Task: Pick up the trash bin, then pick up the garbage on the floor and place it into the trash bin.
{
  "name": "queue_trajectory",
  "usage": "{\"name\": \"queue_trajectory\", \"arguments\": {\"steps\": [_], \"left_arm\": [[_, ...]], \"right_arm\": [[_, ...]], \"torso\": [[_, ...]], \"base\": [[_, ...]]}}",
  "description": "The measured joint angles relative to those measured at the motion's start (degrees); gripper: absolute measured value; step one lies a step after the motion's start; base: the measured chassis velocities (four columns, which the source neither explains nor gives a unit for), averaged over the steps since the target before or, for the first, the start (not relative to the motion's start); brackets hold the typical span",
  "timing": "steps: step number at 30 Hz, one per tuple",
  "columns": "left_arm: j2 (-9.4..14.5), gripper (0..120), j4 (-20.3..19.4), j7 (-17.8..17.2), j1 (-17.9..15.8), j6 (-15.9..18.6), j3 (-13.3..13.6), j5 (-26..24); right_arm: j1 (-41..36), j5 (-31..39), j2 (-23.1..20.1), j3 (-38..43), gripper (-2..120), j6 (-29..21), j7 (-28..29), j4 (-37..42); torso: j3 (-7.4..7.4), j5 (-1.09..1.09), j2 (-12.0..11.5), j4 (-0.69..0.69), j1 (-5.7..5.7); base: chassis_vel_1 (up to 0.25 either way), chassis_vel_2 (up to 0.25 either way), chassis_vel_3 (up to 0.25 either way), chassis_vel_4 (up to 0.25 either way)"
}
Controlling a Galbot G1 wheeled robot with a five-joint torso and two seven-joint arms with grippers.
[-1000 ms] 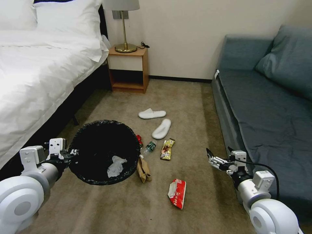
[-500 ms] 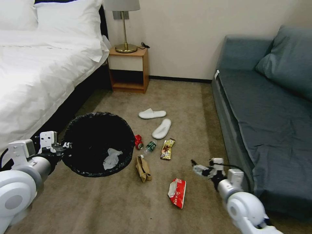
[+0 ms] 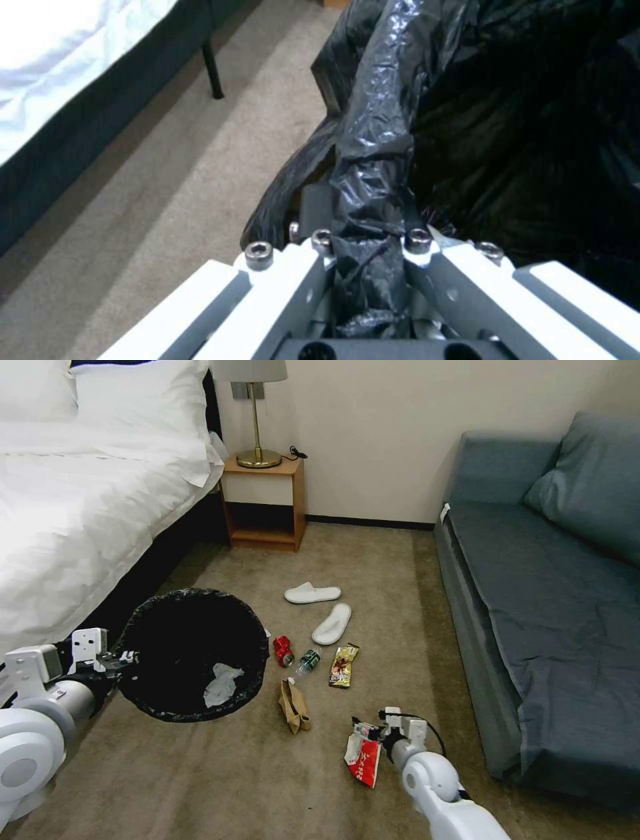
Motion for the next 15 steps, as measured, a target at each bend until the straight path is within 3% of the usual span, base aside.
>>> {"name": "queue_trajectory", "arguments": {"steps": [15], "left_arm": [[0.23,2,0.03,0.50,0.86,0.00,-0.85,-0.50]], "right_arm": [[6.12,-0.85,5.52,-1.22,100,1.86,0.90,-14.86]], "torso": [[0.00,0.02,0.00,0.01,0.00]], "base": [[0.000,0.000,0.000,0.000]]}}
